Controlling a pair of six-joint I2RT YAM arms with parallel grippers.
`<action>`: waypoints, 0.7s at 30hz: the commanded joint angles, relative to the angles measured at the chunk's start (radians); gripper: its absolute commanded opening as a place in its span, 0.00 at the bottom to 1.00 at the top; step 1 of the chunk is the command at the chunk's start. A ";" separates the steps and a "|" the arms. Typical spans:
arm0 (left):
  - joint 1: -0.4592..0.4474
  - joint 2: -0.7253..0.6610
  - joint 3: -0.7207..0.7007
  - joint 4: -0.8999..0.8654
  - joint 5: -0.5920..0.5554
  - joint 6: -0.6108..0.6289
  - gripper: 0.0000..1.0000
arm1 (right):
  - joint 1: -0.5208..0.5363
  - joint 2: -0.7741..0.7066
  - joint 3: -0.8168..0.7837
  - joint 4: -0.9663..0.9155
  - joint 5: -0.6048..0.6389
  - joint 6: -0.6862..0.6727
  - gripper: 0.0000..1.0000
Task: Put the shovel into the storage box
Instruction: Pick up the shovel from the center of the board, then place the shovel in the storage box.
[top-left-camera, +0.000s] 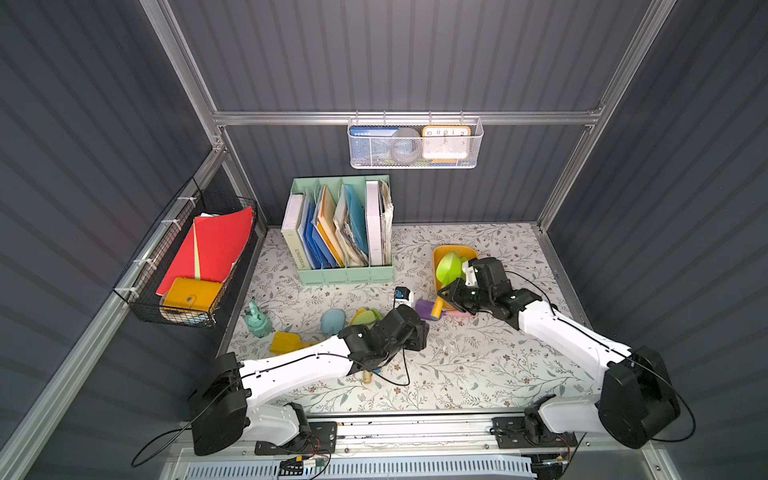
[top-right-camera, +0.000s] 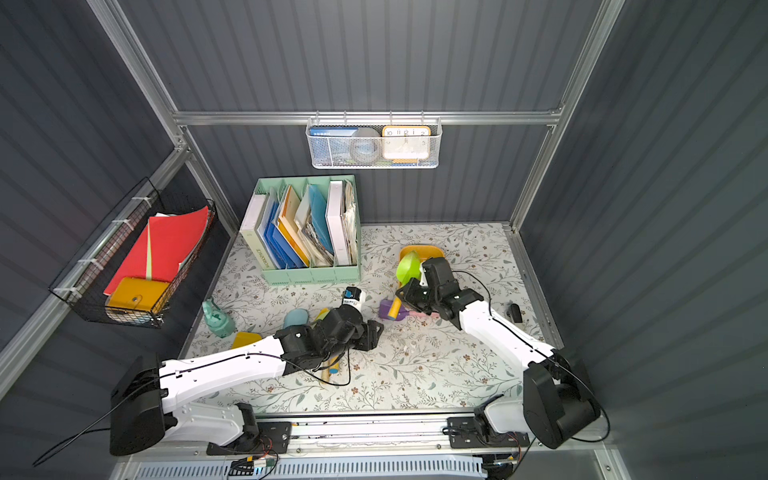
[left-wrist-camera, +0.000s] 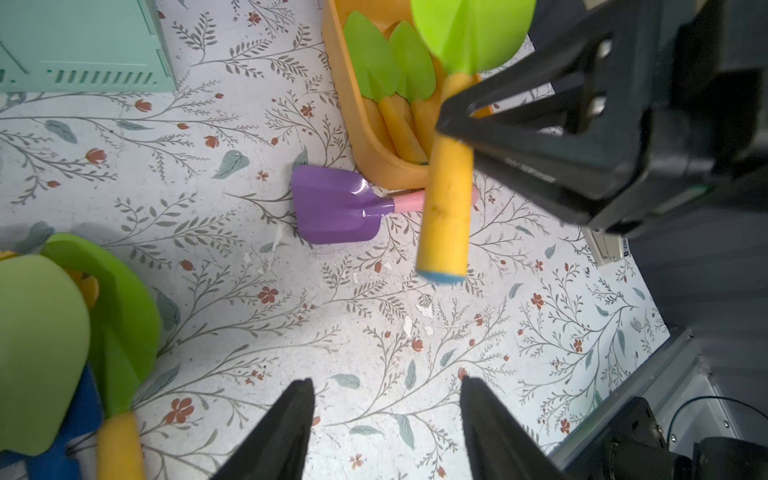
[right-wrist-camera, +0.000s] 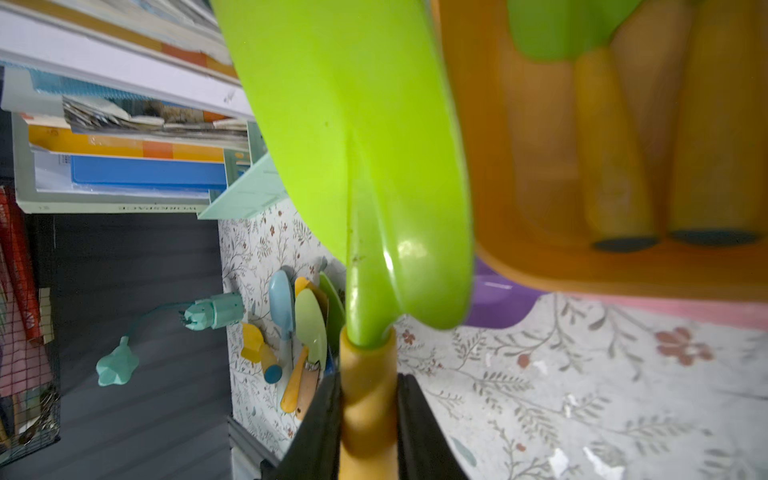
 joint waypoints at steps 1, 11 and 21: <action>0.006 -0.017 -0.032 -0.035 -0.024 -0.020 0.62 | -0.069 0.061 0.123 -0.120 -0.028 -0.141 0.14; 0.010 0.014 -0.029 -0.029 -0.008 -0.028 0.60 | -0.185 0.394 0.480 -0.365 -0.133 -0.373 0.14; 0.012 0.027 -0.035 -0.029 -0.004 -0.037 0.60 | -0.201 0.657 0.664 -0.429 -0.167 -0.462 0.15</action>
